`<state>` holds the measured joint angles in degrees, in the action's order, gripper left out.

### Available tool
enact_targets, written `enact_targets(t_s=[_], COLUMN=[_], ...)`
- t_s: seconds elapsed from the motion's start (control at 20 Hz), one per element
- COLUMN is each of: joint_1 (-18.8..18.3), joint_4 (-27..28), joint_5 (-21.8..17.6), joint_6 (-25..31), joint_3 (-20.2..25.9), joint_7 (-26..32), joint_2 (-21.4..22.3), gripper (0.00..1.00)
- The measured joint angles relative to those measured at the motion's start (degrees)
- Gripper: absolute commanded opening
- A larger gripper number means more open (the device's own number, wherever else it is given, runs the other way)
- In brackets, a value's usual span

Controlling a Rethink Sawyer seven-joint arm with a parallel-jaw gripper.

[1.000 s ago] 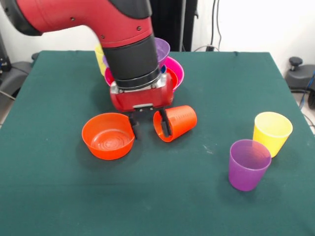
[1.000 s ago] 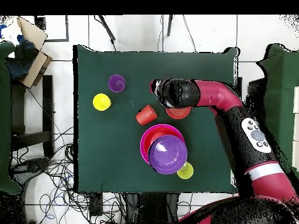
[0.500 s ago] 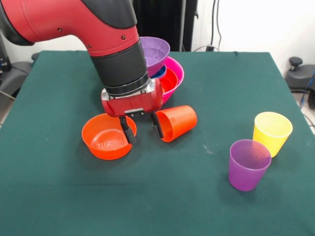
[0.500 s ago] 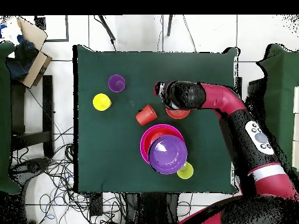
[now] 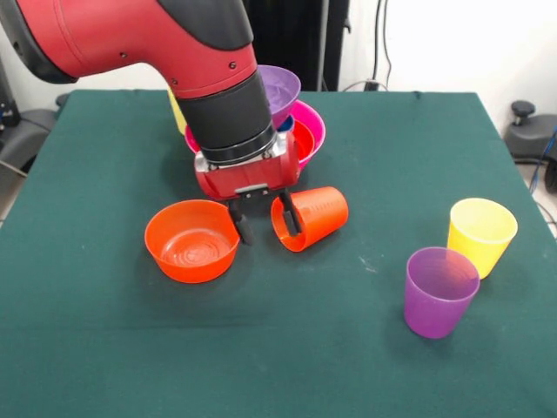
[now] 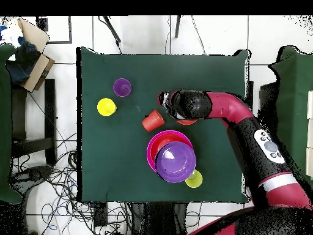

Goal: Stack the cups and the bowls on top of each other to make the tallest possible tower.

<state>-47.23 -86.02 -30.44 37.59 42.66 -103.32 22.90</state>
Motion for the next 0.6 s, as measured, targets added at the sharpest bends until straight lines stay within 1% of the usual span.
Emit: enact_targets(t_s=[0.35, 0.6], joint_1=[-1.0, -1.1], joint_4=[-1.6, -1.7], joint_5=[-0.3, -1.3], joint_6=[0.0, 0.0], joint_3=[0.8, 0.8], joint_7=[0.0, 0.0], joint_2=[0.0, 0.0], gripper=[1.00, 1.00])
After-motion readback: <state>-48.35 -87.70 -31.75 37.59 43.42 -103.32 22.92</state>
